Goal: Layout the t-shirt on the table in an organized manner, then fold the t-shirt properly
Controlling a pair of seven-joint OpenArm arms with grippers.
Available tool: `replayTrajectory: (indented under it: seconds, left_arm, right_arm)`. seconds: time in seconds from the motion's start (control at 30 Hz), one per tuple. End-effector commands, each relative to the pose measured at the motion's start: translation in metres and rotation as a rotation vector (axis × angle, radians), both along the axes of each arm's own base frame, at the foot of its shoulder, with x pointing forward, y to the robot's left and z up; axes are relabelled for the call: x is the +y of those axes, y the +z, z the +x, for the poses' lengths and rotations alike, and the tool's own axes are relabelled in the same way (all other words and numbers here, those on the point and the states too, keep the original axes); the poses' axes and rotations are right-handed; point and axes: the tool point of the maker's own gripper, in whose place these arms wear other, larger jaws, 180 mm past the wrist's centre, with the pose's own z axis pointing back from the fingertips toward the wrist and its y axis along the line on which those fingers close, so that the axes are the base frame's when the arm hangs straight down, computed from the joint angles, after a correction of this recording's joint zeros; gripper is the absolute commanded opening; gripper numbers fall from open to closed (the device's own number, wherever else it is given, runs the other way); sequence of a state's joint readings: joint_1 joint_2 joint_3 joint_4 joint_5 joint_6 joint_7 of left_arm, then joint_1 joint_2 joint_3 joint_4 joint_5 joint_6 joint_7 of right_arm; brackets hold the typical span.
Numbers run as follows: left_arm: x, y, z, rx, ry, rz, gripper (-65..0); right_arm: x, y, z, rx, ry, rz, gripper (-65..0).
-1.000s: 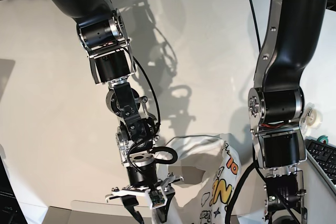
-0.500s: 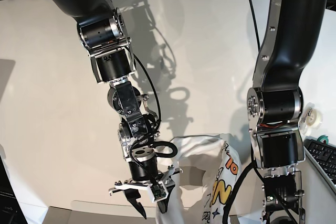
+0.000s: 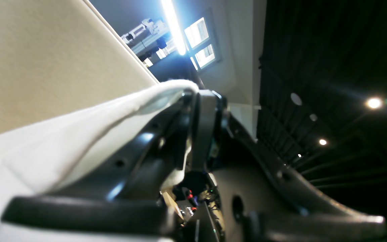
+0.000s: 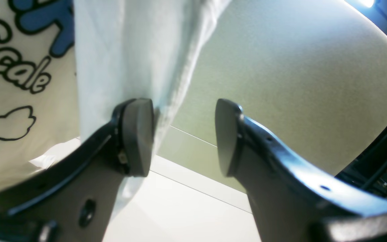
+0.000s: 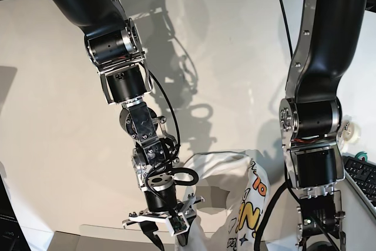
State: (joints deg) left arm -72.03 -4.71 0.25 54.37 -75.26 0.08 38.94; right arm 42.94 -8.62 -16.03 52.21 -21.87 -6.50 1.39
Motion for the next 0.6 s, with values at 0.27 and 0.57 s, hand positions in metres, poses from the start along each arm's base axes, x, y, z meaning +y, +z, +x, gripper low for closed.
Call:
replayTrajectory:
  seconds: [0.27,0.57]
  left_arm:
    - [0.003,0.041,-0.012,-0.092,-0.001,-0.028,-64.8]
    - [0.003,0.041,-0.012,-0.093,-0.001,-0.028,-64.8]
  right_arm:
    - [0.006,0.010,-0.004,-0.035,0.021,0.036,-35.2]
    - [0.003,0.006,-0.003,0.019,0.042,0.213,-35.2]
